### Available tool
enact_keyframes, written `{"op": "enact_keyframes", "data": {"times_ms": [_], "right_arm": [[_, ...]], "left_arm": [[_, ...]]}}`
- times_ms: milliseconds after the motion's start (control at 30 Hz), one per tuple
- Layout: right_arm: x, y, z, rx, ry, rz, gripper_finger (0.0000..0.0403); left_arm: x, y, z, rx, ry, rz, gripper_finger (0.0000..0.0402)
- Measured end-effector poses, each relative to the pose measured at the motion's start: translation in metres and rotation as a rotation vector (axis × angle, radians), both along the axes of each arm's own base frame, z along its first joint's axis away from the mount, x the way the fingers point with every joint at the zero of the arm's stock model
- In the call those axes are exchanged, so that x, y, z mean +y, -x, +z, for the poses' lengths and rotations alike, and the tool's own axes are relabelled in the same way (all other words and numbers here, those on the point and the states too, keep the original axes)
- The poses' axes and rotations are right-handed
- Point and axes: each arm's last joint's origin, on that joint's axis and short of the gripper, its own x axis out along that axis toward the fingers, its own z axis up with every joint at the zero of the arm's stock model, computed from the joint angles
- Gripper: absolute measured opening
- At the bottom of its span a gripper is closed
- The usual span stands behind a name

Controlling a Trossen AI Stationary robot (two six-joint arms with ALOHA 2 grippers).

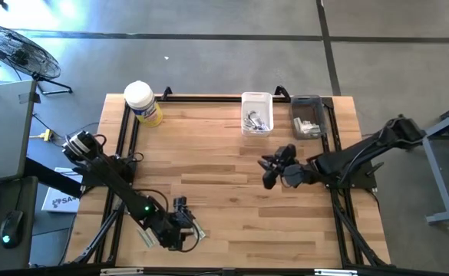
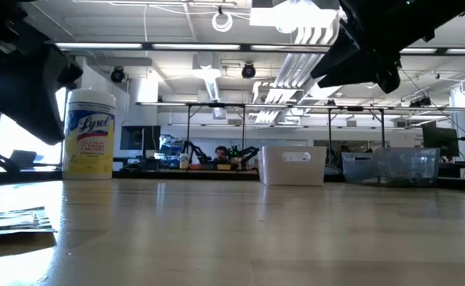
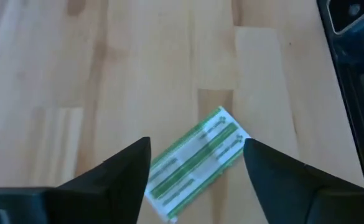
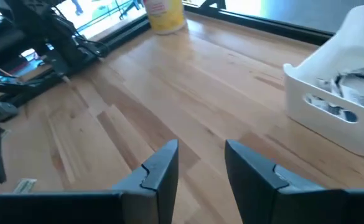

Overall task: Pick & Place First Aid Supplies
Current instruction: Put the green bandage into the black bin

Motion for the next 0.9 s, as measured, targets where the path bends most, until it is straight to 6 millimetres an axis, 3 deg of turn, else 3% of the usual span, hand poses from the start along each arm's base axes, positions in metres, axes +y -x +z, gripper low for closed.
{"op": "enact_keyframes", "data": {"times_ms": [300,567,900], "right_arm": [[0.006,-0.006,-0.004,-0.018,0.001,0.009,0.0124],[0.006,-0.006,-0.004,-0.018,-0.002,0.013,0.0124],[0.006,-0.006,-0.004,-0.018,-0.003,0.014,0.0124]], "left_arm": [[-0.008,-0.006,-0.021,0.025,-0.041,-0.084,0.0318],[-0.018,-0.015,-0.045,0.012,-0.064,-0.186,0.031],[-0.019,-0.017,-0.053,0.016,-0.089,-0.181,0.0267]]}}
